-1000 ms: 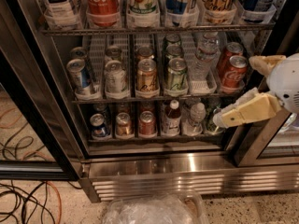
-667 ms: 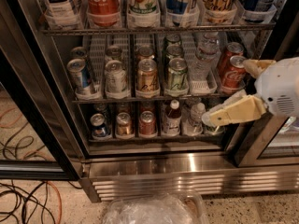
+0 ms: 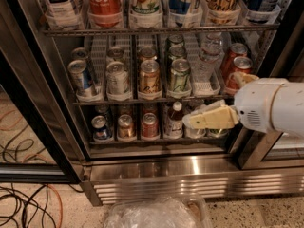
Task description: Pick green can from middle shelf of fridge
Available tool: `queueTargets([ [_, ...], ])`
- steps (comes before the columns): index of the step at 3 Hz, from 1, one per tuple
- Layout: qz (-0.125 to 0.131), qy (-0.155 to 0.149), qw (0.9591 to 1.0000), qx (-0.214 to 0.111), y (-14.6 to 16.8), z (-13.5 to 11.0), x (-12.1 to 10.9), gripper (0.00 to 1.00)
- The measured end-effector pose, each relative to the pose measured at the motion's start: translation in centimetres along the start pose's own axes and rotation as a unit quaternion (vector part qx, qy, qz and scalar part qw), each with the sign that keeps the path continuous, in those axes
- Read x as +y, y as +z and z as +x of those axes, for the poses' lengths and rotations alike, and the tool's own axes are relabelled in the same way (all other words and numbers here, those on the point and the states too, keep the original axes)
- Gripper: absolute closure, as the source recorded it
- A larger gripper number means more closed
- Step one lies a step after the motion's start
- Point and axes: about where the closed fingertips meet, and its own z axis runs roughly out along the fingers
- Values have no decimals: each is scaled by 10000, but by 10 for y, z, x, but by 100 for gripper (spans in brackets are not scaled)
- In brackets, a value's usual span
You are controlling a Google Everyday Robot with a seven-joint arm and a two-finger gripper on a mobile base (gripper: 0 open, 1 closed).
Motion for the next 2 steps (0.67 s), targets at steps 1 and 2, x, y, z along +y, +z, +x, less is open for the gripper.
queueTargets([
  [1,377,394,9982,-252,15,9,1,0],
  [2,839,790,9919,-532,25,15,-3,0],
])
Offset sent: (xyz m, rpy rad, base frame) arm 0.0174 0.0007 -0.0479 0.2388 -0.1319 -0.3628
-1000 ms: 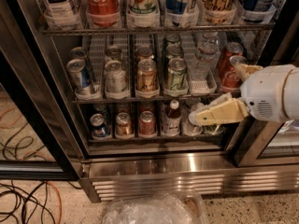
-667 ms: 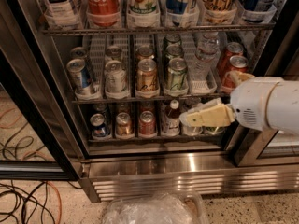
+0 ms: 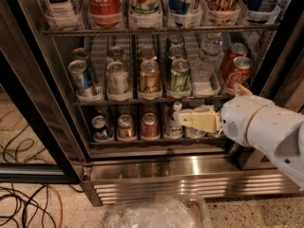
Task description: Pick green can from middle shelf of fridge
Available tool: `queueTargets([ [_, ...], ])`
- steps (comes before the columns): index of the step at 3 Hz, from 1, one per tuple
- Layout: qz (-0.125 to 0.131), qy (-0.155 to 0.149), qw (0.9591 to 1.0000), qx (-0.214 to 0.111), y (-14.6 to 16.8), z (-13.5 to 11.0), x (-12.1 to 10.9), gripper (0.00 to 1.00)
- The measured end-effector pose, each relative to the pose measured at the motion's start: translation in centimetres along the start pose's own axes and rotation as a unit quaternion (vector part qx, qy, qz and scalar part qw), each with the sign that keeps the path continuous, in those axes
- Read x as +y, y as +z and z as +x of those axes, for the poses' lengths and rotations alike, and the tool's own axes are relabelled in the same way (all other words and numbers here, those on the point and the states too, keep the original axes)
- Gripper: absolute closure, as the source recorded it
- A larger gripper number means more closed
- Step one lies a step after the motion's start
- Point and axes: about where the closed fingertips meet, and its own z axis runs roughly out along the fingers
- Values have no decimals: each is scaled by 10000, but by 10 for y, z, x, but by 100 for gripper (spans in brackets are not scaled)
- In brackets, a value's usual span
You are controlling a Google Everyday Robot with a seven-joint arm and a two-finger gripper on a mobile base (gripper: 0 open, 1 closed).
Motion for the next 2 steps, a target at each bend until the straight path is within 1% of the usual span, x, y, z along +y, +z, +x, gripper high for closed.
queueTargets([
  [1,597,262,9972,-377,11,-10,1,0],
  [2,597,262,9972,-378,11,-10,1,0],
])
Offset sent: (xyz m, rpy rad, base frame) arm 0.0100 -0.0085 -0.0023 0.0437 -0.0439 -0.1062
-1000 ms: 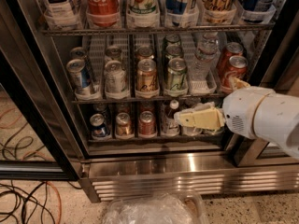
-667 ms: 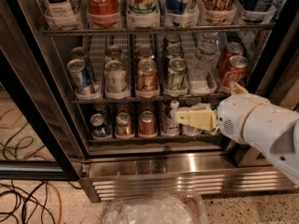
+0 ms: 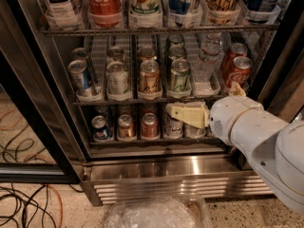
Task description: Pick green can from middle shelf of fridge
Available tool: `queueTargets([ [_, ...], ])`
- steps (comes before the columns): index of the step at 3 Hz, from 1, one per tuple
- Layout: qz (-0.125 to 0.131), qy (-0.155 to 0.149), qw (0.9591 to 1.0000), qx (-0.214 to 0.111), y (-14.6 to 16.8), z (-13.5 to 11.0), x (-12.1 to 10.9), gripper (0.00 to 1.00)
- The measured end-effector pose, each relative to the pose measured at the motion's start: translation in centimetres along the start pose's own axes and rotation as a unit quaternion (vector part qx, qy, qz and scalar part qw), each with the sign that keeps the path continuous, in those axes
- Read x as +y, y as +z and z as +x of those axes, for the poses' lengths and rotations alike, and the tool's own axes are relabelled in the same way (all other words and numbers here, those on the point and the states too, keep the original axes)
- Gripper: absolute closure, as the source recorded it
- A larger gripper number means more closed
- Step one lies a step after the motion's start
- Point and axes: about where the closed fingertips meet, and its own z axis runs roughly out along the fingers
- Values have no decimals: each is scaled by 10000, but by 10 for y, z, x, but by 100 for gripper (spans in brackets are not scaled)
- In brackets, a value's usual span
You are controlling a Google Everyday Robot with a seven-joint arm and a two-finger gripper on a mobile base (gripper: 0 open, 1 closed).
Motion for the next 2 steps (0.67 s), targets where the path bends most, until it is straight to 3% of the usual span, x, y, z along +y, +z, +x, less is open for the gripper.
queueTargets([
  [1,-85,115,9998,-111,4,-3,4,0],
  [2,40,125,9992,-371,9,0,-5,0],
])
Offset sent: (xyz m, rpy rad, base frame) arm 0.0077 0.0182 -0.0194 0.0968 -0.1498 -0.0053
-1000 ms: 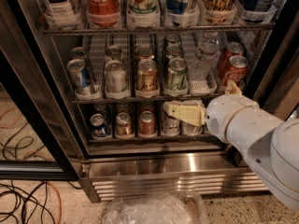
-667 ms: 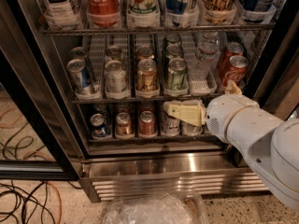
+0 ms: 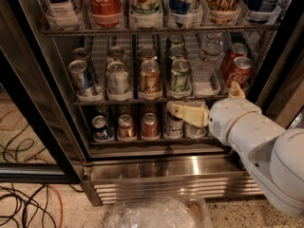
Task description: Pick green can from middle shelf of fridge
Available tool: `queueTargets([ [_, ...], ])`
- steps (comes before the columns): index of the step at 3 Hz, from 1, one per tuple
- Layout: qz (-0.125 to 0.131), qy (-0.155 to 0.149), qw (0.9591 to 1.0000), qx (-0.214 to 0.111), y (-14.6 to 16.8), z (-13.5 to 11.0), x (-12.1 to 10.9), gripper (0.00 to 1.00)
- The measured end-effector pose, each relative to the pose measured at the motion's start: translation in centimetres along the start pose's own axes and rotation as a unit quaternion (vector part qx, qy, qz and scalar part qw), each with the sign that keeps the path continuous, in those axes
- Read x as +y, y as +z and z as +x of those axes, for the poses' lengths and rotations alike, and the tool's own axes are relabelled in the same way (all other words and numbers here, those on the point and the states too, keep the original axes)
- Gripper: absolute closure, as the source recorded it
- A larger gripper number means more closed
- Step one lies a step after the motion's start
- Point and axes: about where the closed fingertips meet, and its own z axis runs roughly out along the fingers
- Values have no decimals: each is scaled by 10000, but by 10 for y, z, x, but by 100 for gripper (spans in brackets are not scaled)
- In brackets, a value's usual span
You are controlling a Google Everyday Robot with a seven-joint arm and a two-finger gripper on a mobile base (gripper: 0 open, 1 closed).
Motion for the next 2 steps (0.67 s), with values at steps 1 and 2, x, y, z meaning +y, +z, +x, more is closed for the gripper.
queueTargets([
  [1,363,-209,9987,-305,-1,18,-16,0],
  [2,190,-460,9958,-763,14,21,13,0],
])
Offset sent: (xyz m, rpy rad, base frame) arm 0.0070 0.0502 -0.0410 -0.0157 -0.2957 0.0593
